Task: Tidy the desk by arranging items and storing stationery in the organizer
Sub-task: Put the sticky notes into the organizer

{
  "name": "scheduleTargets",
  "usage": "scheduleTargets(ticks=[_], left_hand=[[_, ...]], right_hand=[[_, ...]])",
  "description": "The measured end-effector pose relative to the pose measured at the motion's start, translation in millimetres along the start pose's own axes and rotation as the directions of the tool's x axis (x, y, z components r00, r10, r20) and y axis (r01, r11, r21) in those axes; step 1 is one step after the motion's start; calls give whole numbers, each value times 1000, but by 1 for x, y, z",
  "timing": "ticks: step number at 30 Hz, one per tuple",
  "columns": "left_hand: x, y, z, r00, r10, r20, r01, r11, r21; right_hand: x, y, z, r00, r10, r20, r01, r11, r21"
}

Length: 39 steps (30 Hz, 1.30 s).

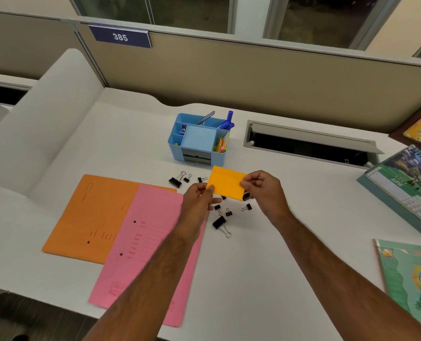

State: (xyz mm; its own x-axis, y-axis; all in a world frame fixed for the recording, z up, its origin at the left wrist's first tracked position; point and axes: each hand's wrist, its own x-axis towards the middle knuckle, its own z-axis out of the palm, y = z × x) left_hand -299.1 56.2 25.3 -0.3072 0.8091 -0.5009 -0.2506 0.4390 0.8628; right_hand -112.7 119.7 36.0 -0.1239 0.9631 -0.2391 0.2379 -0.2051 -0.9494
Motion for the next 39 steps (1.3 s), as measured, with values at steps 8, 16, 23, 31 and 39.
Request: scheduleTargets(ticks=[8, 16, 23, 31, 39], left_hand=[[19, 3, -19, 995, 45, -92, -34, 993, 109], [33, -1, -34, 991, 31, -130, -11, 989, 149], [42, -2, -35, 990, 20, -143, 4, 986, 169], [48, -5, -34, 991, 4, -134, 18, 986, 168], [50, -8, -35, 991, 8, -136, 17, 984, 176]], right_hand=[[49, -27, -12, 988, -152, 6, 151, 978, -143], [88, -49, -6, 987, -153, 37, 157, 927, -341], [114, -52, 7, 992, -102, 70, 123, 886, -448], [133, -54, 20, 994, -80, 80, 109, 868, -485], [141, -60, 36, 991, -47, 122, 105, 843, -528]])
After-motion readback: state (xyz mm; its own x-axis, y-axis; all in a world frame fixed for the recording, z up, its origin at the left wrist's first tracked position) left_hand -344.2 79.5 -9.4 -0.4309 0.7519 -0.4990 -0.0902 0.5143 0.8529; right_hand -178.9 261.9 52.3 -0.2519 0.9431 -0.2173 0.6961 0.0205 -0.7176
